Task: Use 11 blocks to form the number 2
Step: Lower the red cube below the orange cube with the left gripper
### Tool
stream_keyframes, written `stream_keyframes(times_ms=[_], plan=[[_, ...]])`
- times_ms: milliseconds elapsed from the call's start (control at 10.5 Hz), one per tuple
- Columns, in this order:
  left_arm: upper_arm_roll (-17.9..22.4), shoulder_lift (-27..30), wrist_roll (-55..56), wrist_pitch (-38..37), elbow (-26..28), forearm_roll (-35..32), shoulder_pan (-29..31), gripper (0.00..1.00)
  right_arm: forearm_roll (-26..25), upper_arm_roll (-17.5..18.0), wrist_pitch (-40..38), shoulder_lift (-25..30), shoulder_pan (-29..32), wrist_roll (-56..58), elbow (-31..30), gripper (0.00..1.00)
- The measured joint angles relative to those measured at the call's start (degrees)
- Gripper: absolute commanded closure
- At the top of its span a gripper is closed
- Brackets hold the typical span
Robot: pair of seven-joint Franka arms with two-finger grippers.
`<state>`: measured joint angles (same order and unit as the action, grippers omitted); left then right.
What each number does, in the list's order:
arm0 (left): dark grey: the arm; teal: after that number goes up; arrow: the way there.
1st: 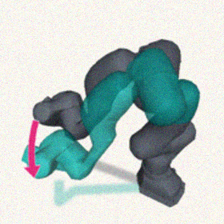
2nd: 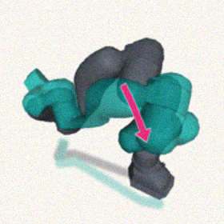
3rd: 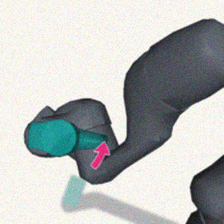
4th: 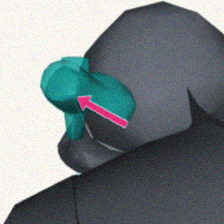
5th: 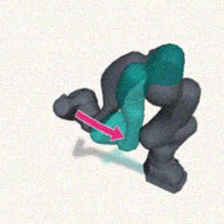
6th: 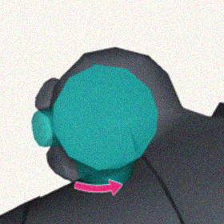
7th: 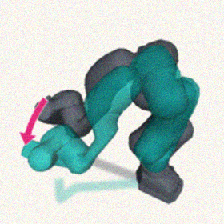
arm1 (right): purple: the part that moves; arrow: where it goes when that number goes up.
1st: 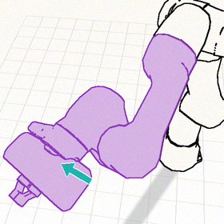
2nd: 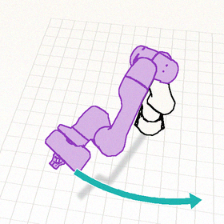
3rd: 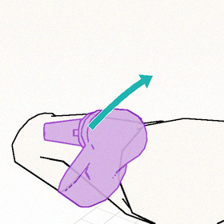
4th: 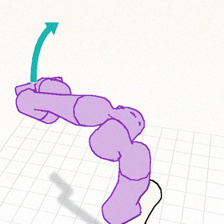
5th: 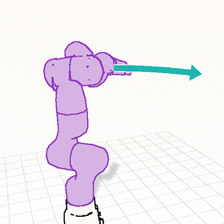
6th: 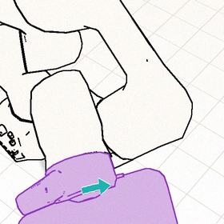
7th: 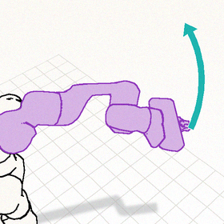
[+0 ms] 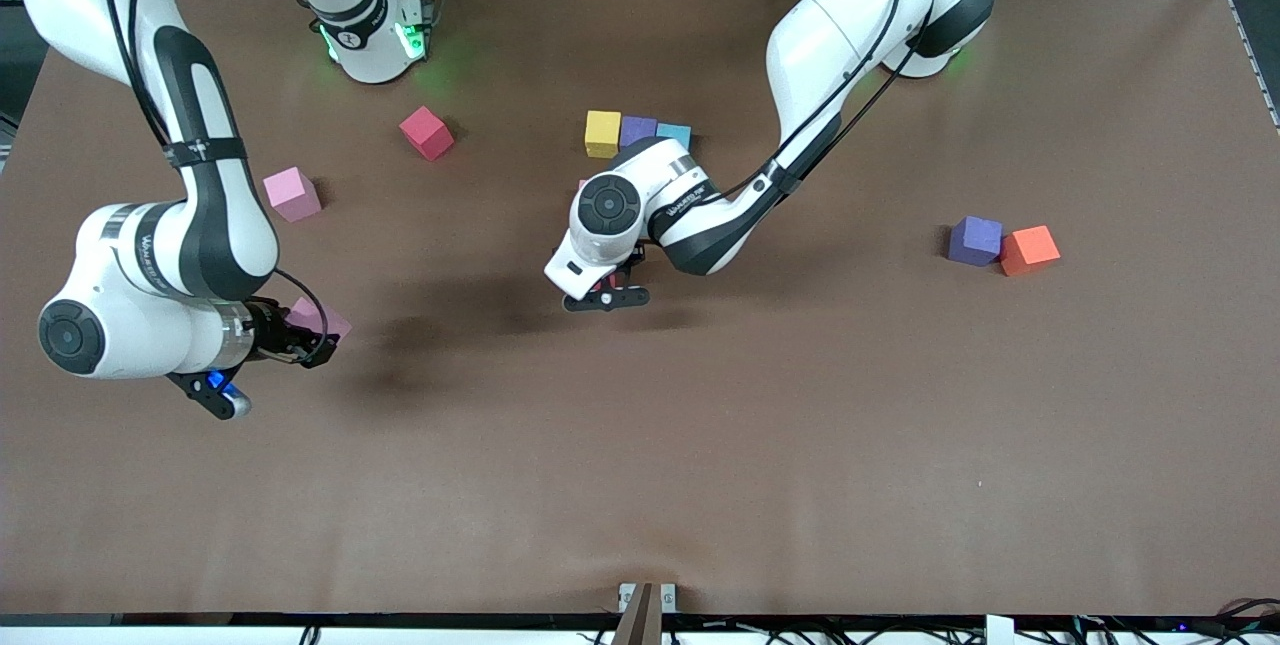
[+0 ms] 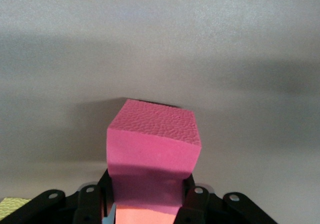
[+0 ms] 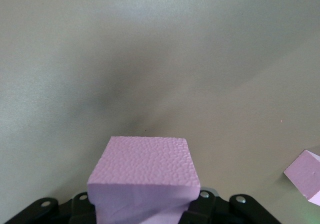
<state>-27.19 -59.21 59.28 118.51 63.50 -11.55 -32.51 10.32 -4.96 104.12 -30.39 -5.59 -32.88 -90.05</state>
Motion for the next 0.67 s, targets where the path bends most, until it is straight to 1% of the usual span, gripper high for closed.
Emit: stream_keyframes(times_ms=[666], plan=[[0.2, -0.6, 0.0, 0.1, -0.5, 0.0, -0.1, 0.61, 0.0, -0.1, -0.2, 0.0, 0.0, 0.0, -0.3, 1.0]])
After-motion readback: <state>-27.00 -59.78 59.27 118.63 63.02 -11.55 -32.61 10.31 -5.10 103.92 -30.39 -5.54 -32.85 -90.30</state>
